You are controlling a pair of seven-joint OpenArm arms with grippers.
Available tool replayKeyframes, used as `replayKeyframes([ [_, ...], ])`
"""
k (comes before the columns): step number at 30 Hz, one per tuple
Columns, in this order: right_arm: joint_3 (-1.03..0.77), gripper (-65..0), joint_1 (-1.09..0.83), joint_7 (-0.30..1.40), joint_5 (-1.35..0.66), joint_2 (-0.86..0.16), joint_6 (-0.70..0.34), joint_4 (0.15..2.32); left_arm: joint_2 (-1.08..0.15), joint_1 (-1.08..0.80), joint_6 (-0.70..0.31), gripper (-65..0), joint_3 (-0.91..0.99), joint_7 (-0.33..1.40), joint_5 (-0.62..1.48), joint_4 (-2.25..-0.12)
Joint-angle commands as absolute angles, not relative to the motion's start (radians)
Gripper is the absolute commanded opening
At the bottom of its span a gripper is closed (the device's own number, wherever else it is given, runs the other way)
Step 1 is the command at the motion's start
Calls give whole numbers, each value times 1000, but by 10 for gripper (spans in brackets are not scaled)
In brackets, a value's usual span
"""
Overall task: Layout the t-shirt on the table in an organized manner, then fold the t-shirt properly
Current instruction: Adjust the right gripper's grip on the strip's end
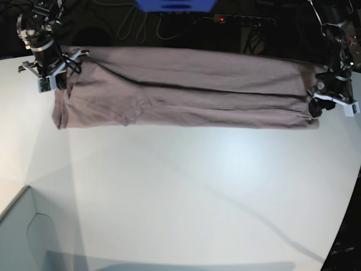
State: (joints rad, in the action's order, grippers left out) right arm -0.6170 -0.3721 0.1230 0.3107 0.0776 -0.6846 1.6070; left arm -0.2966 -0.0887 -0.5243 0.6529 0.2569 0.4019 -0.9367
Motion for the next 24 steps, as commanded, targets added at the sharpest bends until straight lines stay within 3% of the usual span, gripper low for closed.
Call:
replayKeyframes([
  [1, -616, -650, -372, 101, 298, 73, -698, 1623, -311, -87, -526, -288, 657, 257, 406, -949],
  [4, -584, -643, -367, 108, 298, 82, -698, 1623, -311, -87, -526, -288, 657, 257, 406, -949],
  [13, -498, -454, -334, 110, 302, 82, -698, 1573, -308, -90, -526, -286, 657, 257, 406, -951],
  [19, -499, -445, -291, 110, 305, 42, -698, 1405, -308, -116, -526, -166, 657, 257, 407, -954],
  [24, -499, -445, -278, 108, 305, 35, -698, 1377, -305, -159, -526, -155, 657, 257, 429, -981],
])
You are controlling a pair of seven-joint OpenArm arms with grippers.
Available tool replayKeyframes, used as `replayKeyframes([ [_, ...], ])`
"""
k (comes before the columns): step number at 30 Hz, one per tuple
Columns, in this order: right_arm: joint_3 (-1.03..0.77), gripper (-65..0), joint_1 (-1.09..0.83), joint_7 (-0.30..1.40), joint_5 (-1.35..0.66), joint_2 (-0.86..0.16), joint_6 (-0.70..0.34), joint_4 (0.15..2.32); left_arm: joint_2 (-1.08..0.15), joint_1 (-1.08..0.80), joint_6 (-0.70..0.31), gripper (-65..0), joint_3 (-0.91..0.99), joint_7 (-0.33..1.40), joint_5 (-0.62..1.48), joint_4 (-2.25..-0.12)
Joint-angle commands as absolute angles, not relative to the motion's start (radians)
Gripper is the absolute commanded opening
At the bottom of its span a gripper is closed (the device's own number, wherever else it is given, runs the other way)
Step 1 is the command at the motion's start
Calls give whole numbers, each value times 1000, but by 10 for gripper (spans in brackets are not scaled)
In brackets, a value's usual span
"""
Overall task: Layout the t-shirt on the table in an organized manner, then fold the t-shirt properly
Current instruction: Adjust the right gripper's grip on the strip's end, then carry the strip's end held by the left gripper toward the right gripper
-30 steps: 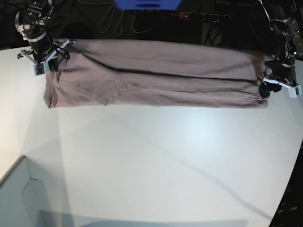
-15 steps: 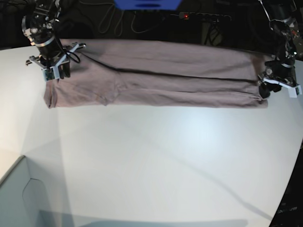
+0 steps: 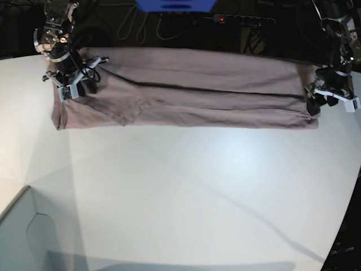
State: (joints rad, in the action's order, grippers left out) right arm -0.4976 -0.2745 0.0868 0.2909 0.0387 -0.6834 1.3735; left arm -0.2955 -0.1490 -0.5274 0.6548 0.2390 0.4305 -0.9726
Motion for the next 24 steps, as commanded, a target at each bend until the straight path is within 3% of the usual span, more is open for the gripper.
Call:
replayKeyframes([
  [1, -499, -445, -278, 108, 305, 35, -698, 1377, -305, -174, -526, -155, 654, 259, 453, -1001],
  [9, -493, -446, -278, 107, 305, 38, -698, 1377, -303, -277, -526, -155, 651, 259, 591, -1099],
  [24, -492, -446, -278, 108, 305, 38, -698, 1377, -271, -222, -526, -155, 590, 259, 588, -1058],
])
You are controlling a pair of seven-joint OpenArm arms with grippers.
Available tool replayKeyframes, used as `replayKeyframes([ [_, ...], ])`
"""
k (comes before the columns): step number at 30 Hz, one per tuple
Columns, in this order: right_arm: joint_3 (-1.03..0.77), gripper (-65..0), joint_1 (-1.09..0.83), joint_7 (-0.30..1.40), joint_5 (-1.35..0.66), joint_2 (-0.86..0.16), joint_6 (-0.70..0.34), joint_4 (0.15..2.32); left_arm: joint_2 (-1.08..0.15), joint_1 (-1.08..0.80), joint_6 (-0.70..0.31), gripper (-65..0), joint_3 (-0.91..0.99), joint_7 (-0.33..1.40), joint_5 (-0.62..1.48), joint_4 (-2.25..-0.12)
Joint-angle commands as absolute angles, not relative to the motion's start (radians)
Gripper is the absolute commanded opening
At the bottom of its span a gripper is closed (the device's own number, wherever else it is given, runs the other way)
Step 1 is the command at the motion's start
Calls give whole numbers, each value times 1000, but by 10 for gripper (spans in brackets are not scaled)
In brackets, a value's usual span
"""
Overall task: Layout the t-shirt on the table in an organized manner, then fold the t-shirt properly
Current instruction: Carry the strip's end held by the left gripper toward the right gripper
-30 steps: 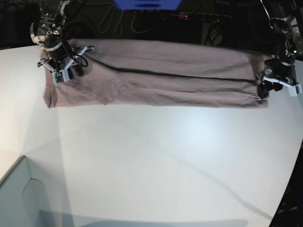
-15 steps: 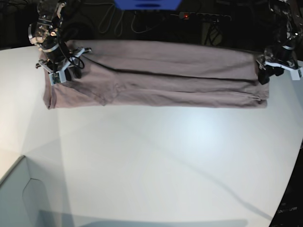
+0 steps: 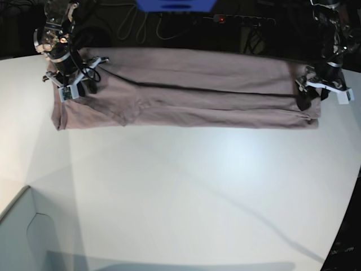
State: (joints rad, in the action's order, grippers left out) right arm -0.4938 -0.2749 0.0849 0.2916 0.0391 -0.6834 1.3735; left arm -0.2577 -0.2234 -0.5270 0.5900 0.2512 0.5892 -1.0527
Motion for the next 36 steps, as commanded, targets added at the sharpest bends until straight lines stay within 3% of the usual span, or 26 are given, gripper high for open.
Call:
replayKeyframes([
  [1, -493, -446, -278, 108, 305, 38, -698, 1377, -271, -213, -526, -155, 590, 259, 588, -1040],
  [6, -496, -446, -278, 108, 305, 36, -698, 1377, -271, -193, -526, -173, 590, 259, 590, -977],
  [8, -496, -446, -277, 108, 305, 36, -698, 1377, -271, -193, -526, -245, 590, 259, 590, -977],
  [13, -493, -446, -277, 108, 305, 35, -698, 1377, -271, -189, -526, -498, 591, 259, 593, -977],
  [17, -493, -446, -274, 108, 305, 35, -698, 1376, -274, -189, -516, -647, 593, 259, 596, -981],
  [30, -493, -446, -154, 102, 305, 2, -698, 1116, -311, -88, -513, -649, 595, 259, 595, -987],
  [36, -493, -446, -139, 102, 305, 4, -698, 1110, -297, -116, -510, -649, 591, 260, 590, -1145],
])
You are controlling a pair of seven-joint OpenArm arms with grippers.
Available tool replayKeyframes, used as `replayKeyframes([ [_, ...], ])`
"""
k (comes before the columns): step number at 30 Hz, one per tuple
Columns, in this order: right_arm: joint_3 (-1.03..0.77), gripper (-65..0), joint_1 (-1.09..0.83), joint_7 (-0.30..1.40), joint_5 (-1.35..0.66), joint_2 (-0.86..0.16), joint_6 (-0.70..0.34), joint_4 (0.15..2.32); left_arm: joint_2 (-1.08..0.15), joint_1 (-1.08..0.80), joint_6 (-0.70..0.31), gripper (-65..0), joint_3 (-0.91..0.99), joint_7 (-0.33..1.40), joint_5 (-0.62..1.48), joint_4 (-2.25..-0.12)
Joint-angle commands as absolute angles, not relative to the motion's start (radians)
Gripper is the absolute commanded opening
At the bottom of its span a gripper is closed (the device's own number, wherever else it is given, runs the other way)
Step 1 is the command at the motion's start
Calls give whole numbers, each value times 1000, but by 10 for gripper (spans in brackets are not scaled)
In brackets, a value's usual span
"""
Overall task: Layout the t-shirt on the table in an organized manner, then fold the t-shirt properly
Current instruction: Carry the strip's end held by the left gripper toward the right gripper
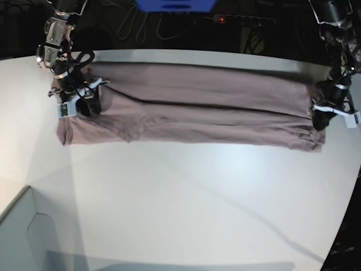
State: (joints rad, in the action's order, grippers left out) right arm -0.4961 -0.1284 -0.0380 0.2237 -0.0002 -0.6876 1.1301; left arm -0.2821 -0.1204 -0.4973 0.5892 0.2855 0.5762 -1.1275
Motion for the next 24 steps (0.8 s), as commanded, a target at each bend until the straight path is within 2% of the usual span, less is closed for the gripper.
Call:
replayKeyframes([
  [1, -493, -446, -137, 102, 305, 4, -698, 1109, -286, -130, -498, -649, 590, 260, 590, -1181],
  [5, -493, -446, -137, 102, 305, 7, -698, 1104, -171, -160, -367, -649, 564, 260, 588, -1349],
  [12, -492, -446, -120, 102, 305, 8, -698, 1104, -81, -234, -239, -649, 288, 257, 588, -1544],
  [16, -492, -446, -119, 102, 305, 8, -698, 1106, -74, -208, -140, -649, 70, 252, 526, -1521],
  [24, -492, -446, -117, 102, 305, 7, -698, 1107, -56, -65, -44, -649, -272, 251, 450, -1372],
])
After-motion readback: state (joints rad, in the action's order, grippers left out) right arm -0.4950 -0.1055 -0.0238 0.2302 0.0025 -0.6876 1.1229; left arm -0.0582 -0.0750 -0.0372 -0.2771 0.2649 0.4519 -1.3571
